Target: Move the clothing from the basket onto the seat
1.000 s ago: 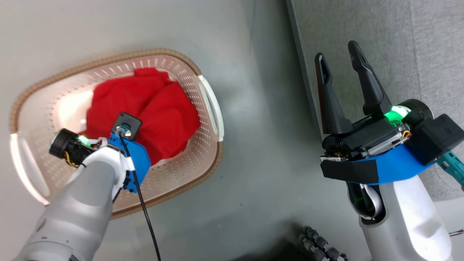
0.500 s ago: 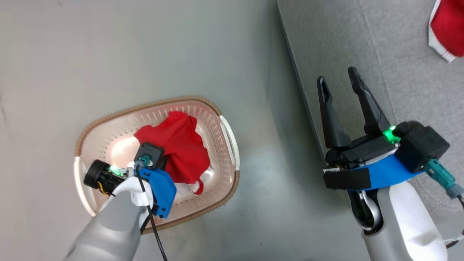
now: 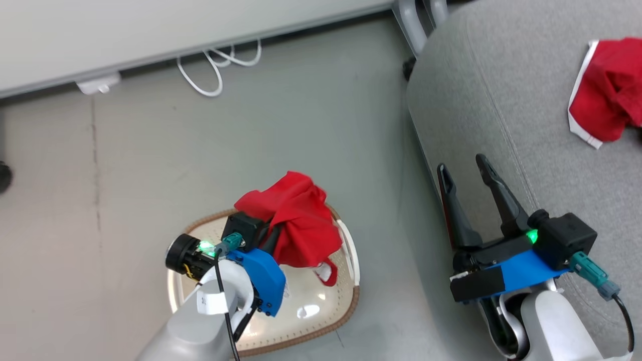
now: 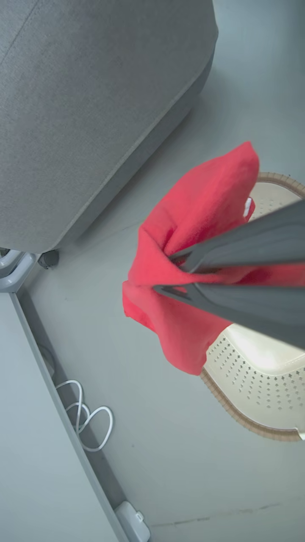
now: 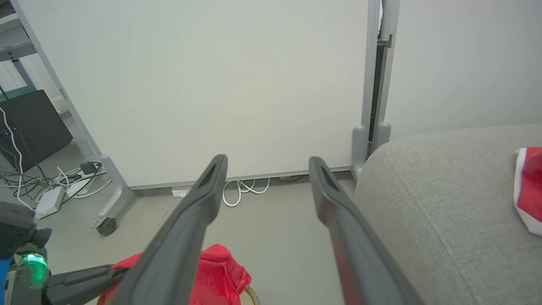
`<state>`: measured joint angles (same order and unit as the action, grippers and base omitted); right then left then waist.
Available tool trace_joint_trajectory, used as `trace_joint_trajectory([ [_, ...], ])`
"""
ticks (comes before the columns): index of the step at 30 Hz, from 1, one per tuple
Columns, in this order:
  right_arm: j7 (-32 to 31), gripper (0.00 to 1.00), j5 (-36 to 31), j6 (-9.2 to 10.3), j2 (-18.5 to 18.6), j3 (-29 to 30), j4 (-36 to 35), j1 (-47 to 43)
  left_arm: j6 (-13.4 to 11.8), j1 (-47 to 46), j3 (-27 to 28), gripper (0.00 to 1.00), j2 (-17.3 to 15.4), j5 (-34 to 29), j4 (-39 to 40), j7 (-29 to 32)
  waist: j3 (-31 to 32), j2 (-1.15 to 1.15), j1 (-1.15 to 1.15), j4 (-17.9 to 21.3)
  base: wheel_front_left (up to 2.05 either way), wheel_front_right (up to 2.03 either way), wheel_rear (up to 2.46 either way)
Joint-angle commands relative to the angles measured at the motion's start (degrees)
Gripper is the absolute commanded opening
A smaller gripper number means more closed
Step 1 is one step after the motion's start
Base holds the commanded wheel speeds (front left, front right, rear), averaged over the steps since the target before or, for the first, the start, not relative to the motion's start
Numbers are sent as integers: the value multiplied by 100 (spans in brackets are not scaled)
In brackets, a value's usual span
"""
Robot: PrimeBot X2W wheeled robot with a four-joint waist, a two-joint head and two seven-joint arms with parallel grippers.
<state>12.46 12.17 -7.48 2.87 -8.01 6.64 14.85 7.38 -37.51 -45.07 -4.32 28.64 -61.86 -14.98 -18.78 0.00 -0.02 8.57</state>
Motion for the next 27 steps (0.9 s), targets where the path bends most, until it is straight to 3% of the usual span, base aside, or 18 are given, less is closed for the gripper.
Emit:
trace_joint_trajectory([
  [1, -33, 100, -30, -3, 3, 4, 9, -118, 13, 121, 48, 0, -15, -38, 148, -26, 336, 0, 2, -198, 0, 0, 0],
  [12, -248, 100, -19, -3, 3, 195, -1, -711, 15, 378, -117, 0, 47, 21, 1245, -28, 1131, 0, 2, -595, 0, 0, 0],
  [27, -461, 100, 100, -3, 3, 140, 111, -1251, 15, -204, -1055, 0, 142, 618, 1792, -29, 1870, 0, 2, -880, 0, 0, 0],
])
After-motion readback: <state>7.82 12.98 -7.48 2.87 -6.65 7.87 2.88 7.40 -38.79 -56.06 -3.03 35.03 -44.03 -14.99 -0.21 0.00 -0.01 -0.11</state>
